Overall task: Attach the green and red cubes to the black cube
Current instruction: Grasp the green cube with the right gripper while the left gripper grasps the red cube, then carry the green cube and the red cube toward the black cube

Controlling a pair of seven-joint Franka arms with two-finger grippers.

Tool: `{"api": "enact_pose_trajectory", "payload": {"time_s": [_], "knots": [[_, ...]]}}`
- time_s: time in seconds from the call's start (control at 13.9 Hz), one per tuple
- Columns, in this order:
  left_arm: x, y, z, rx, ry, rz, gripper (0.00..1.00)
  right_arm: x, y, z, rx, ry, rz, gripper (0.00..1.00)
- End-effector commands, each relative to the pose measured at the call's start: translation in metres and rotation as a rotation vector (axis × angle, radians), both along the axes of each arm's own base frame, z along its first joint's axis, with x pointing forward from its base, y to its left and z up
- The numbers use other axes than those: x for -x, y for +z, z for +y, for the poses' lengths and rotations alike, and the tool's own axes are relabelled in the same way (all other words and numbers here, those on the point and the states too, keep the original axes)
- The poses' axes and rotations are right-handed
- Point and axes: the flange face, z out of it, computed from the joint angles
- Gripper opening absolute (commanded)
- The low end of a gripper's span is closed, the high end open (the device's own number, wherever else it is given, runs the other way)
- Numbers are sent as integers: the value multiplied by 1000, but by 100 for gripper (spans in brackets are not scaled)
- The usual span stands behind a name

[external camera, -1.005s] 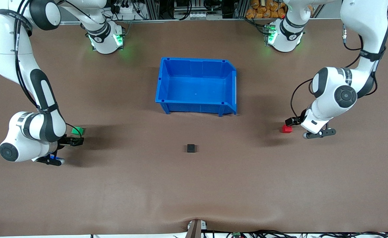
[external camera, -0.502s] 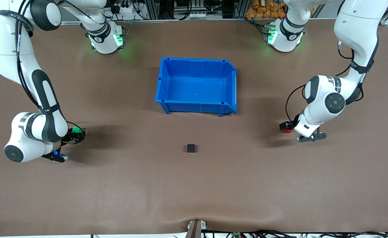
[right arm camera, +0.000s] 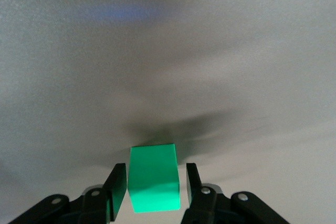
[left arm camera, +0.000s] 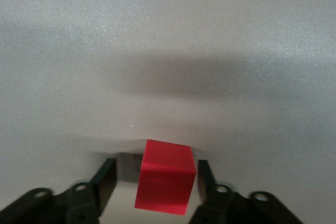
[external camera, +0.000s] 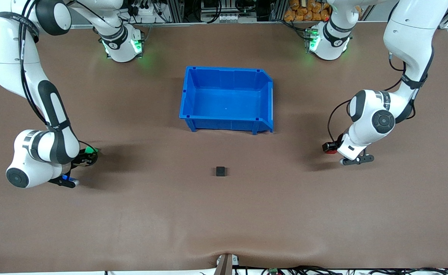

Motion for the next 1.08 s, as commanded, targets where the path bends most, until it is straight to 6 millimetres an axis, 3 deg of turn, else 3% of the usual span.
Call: {"api": "enact_pose_trajectory", "payload": {"time_s": [0.0,0.07,0.29,0.57,0.86,1.0], "knots": [[-5,1,-4,-6,0,-17,0,-2,-4,2,10,-11,0,19],[-7,5,-4,-6,1,-25,0,-3,-4,3,10,-11,0,2],[-16,19,-6,-2,76,-52,0,-18,17,3,6,-11,-37,0],[-28,41,-45,38,328,-88,0,-35,73,11,-19,-124,10,0],[-48,65,-101,83,518,-130,0,-49,94,68,19,-328,18,0],[-53,64,-139,108,625,-126,0,-52,103,105,19,-468,44,0]]}}
